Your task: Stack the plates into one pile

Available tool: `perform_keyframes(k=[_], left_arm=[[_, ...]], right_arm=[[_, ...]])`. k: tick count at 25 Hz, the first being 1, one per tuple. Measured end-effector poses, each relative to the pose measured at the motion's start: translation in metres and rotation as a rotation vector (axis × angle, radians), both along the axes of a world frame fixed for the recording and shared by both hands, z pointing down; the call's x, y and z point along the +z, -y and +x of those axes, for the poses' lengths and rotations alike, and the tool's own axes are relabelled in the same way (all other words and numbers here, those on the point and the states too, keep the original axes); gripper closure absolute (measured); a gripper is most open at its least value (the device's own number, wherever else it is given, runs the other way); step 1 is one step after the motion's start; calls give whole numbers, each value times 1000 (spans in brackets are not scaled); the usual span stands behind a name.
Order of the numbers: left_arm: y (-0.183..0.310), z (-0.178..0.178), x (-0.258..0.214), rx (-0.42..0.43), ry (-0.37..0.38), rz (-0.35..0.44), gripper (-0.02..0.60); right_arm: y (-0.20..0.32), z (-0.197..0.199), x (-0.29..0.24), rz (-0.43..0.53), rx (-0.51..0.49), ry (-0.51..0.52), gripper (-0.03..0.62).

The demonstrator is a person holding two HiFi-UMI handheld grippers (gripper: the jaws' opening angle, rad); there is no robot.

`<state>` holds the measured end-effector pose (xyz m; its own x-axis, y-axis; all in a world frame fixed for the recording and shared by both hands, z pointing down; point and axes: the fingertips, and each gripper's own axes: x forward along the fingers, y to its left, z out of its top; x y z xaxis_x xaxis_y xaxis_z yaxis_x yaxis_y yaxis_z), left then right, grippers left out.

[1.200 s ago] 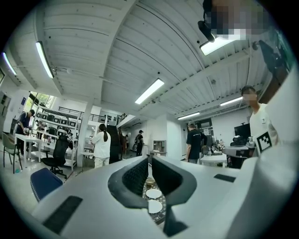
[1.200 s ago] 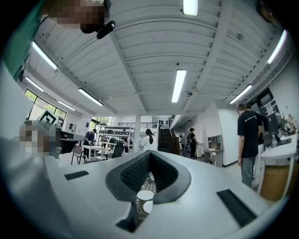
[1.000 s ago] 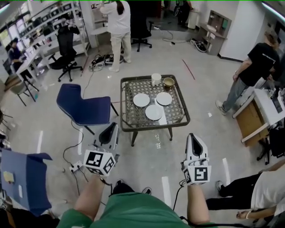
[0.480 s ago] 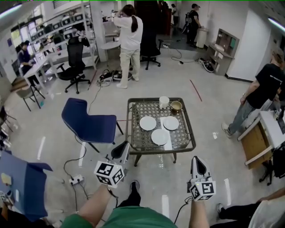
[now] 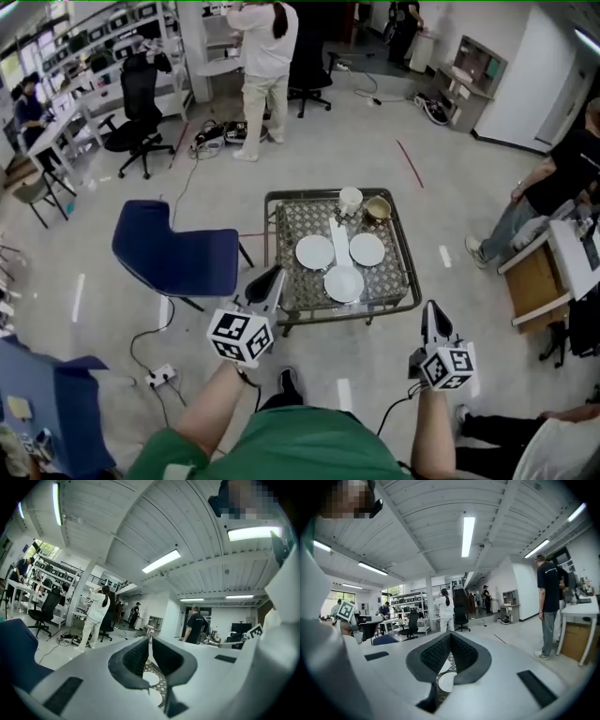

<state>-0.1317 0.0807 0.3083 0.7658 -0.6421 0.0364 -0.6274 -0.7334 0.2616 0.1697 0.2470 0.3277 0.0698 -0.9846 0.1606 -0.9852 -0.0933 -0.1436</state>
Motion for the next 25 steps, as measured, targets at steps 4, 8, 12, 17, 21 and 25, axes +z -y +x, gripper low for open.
perform_keyframes(k=[4,8,12,17,21,25], left_arm=[[45,-12,12,-11,-22,-26,540],[64,-13,40,-13,-13,-114,540],[74,-6,70,-38,0,-195,540],[79,30,103,-35,27,-296,538],[79,67,130,-42,30,-397,473],[81,102,162,-39,70,-466,410]], right_arm=[[50,11,20,-29,43,121,580],[70,19,54,-124,68,216,580],[88,30,94,-174,49,306,579],[112,50,148,-236,-4,405,579],[130,58,193,-311,-91,467,522],[147,64,236,-391,-171,533,467]])
